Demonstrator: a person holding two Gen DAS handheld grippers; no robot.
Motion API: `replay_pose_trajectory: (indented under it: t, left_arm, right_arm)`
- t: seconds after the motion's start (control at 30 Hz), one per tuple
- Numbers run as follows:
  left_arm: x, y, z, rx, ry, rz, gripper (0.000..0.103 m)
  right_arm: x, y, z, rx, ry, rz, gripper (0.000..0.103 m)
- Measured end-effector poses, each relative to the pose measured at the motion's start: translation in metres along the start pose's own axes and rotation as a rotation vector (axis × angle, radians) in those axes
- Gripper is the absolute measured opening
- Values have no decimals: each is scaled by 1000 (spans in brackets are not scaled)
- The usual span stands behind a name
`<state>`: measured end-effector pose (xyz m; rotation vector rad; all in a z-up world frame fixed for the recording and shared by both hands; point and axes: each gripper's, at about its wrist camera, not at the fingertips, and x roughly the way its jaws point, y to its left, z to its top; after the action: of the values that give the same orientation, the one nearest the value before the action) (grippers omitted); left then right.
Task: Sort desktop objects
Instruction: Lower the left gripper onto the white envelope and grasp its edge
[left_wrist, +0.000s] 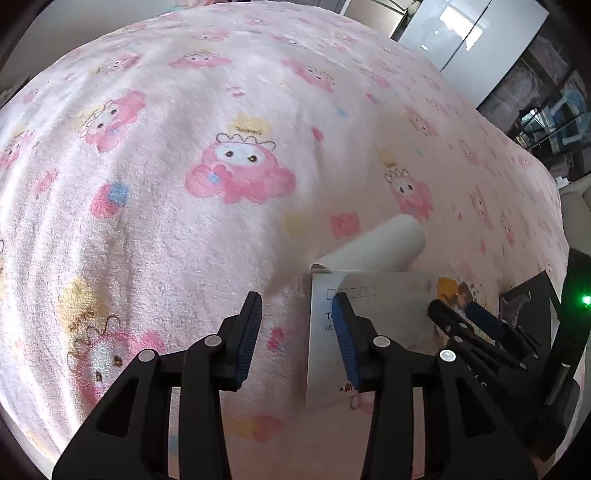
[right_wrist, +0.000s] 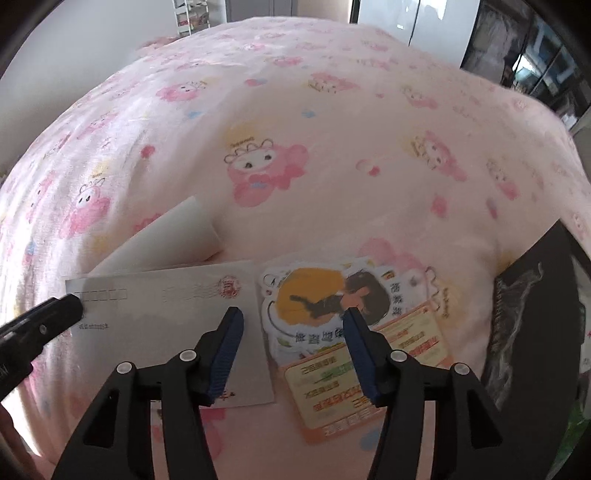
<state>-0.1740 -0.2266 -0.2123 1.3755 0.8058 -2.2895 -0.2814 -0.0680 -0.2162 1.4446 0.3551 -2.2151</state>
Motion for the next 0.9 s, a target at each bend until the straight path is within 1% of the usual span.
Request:
replay_pose_trajectory:
  t: [0.03, 0.07, 0.1, 0.17, 0.2, 0.23, 0.3, 0.43, 0.57, 0.63, 0.7, 0.77, 0.9]
  left_arm:
    - [4, -1, -2, 2, 22, -15, 41]
    - [5, -2, -3, 4, 32, -22, 41]
    - [6, -2, -3, 5, 40, -27, 41]
    - [9, -3, -4, 6, 55, -37, 45]
    - [10, -3, -5, 7, 63, -42, 45]
    - [11, -4, -6, 8, 70, -47, 45]
    - [13, -4, -7, 10, 86, -57, 45]
    - [17, -6, -10, 14, 116, -78, 44]
    - [22, -10, -14, 19, 138, -93, 45]
    - [20, -15, -14, 26, 129, -94, 45]
    - [12, -9, -14, 21, 106, -109, 45]
    - [7, -4, -10, -8, 77, -135, 45]
    - [10, 6, -3, -62, 63, -131, 45]
  right_arm:
    - [0, 0, 0, -2, -2, -5, 53]
    - [2, 0, -1, 7, 13, 41, 53]
    - [4, -2, -2, 20, 29, 105, 53]
    - [6, -2, -5, 43, 45, 203, 55]
    - [7, -1, -7, 49, 57, 239, 55]
    - [8, 0, -8, 49, 67, 252, 55]
    - [5, 1, -10, 44, 64, 248, 55]
    - [-5, -2, -15, 50, 57, 246, 48]
    - [-18, -5, -25, 47, 54, 241, 48]
    - [-26, -2, -28, 34, 56, 227, 48]
    - [-30, 3, -32, 9, 56, 213, 48]
    - [-35, 6, -33, -18, 50, 191, 48]
    - [-30, 6, -22, -3, 20, 154, 48]
